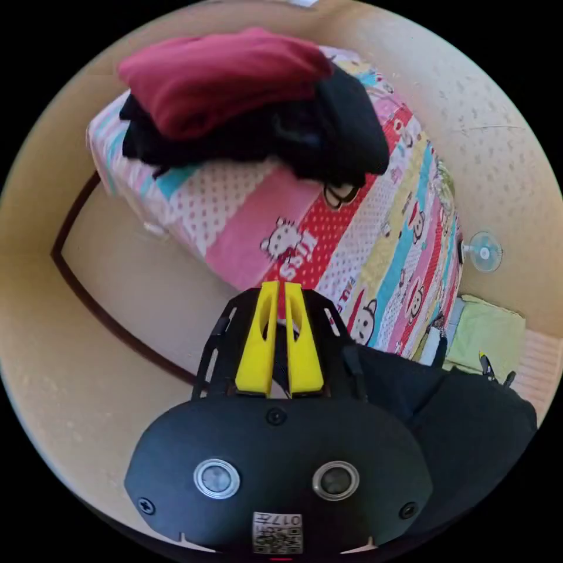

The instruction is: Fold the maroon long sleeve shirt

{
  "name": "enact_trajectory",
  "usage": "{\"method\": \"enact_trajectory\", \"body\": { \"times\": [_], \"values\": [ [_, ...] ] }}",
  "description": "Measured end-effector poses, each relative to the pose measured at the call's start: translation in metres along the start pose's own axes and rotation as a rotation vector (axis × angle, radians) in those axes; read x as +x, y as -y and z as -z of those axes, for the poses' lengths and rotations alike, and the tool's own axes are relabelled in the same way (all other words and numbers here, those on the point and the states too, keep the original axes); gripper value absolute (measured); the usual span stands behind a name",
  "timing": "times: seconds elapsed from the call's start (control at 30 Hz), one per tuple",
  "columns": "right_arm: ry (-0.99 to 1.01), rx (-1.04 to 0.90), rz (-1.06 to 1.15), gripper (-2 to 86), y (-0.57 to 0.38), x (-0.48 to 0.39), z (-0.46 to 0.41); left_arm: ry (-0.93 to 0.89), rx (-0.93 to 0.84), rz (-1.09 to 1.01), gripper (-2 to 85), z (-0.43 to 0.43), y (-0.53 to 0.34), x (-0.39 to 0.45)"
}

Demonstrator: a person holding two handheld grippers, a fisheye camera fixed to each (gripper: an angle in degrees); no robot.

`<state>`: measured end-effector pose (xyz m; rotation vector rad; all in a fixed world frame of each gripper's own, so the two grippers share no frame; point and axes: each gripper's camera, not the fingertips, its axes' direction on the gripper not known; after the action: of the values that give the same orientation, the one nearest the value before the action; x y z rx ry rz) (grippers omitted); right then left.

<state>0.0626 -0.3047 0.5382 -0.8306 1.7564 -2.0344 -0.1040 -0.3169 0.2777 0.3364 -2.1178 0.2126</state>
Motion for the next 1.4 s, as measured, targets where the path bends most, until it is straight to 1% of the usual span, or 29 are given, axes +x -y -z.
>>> {"method": "enact_trajectory", "body": {
  "times": [0.03,0.1,0.13,0.2,0.3,0.4,0.47,0.53,0.6,0.63,0.7,0.77,0.83,0.9,0.93,1.0,1.07,1.1,1.13,1.2,1.27,1.33,1.4],
  "values": [
    [0.011,0.039,-0.018,0.4,-0.007,-0.013,0.014,-0.017,0.030,-0.009,6.8,0.011,0.018,0.006],
    [0.022,0.066,-0.032,0.4,-0.018,-0.032,0.030,-0.062,0.140,-0.030,10.0,0.046,0.086,0.030],
    [0.018,0.068,-0.033,0.4,-0.026,-0.046,0.037,-0.060,0.166,-0.034,10.4,0.054,0.102,0.036],
    [-0.011,0.065,-0.028,0.4,-0.042,-0.066,0.047,-0.029,0.232,-0.021,12.3,0.068,0.167,0.056],
    [-0.067,0.068,-0.050,0.4,-0.079,-0.094,0.063,0.001,0.245,0.056,15.1,0.063,0.236,0.065],
    [-0.118,0.078,-0.129,0.4,-0.128,-0.105,0.084,0.003,0.261,0.136,16.2,0.053,0.283,0.062],
    [-0.166,0.048,-0.209,0.4,-0.170,-0.101,0.098,0.023,0.289,0.168,16.7,0.051,0.304,0.062],
    [-0.192,0.011,-0.269,0.4,-0.200,-0.094,0.107,0.067,0.274,0.189,17.5,0.040,0.327,0.064],
    [-0.221,-0.025,-0.317,0.3,-0.227,-0.087,0.114,0.109,0.155,0.243,18.2,0.003,0.354,0.062],
    [-0.243,-0.048,-0.338,0.3,-0.240,-0.083,0.118,0.120,0.131,0.245,17.8,-0.008,0.358,0.063],
    [-0.272,-0.077,-0.346,0.3,-0.252,-0.080,0.120,0.254,0.181,0.237,14.7,-0.026,0.353,0.080],
    [-0.289,-0.098,-0.333,0.3,-0.257,-0.078,0.122,0.251,0.219,0.238,12.9,-0.033,0.345,0.088],
    [-0.281,-0.080,-0.314,0.3,-0.255,-0.078,0.123,0.149,0.267,0.297,8.3,-0.032,0.328,0.080],
    [-0.245,-0.053,-0.279,0.4,-0.251,-0.078,0.121,-0.067,0.327,0.359,5.6,-0.024,0.297,0.055],
    [-0.204,-0.042,-0.247,0.4,-0.249,-0.077,0.118,-0.123,0.338,0.358,5.4,-0.022,0.290,0.049],
    [-0.146,-0.024,-0.215,0.4,-0.248,-0.074,0.112,-0.363,0.359,0.264,5.2,-0.004,0.267,0.031],
    [-0.058,0.007,-0.223,0.4,-0.252,-0.059,0.101,-0.495,0.404,0.142,5.1,0.023,0.244,0.030],
    [-0.029,0.017,-0.229,0.4,-0.253,-0.053,0.098,-0.526,0.434,0.069,5.0,0.044,0.226,0.034],
    [0.033,0.040,-0.241,0.4,-0.255,-0.042,0.092,-0.530,0.445,0.032,5.0,0.055,0.217,0.037],
    [0.139,0.076,-0.236,0.4,-0.256,-0.024,0.083,-0.516,0.455,-0.125,4.4,0.099,0.189,0.056],
    [0.297,0.109,-0.175,0.4,-0.252,-0.001,0.069,-0.508,0.480,-0.241,4.0,0.133,0.170,0.075],
    [0.409,0.129,-0.119,0.4,-0.247,0.015,0.060,-0.501,0.532,-0.361,3.9,0.164,0.148,0.099],
    [0.503,0.165,-0.073,0.4,-0.243,0.031,0.054,-0.493,0.588,-0.570,3.8,0.196,0.114,0.145]
  ]
}}
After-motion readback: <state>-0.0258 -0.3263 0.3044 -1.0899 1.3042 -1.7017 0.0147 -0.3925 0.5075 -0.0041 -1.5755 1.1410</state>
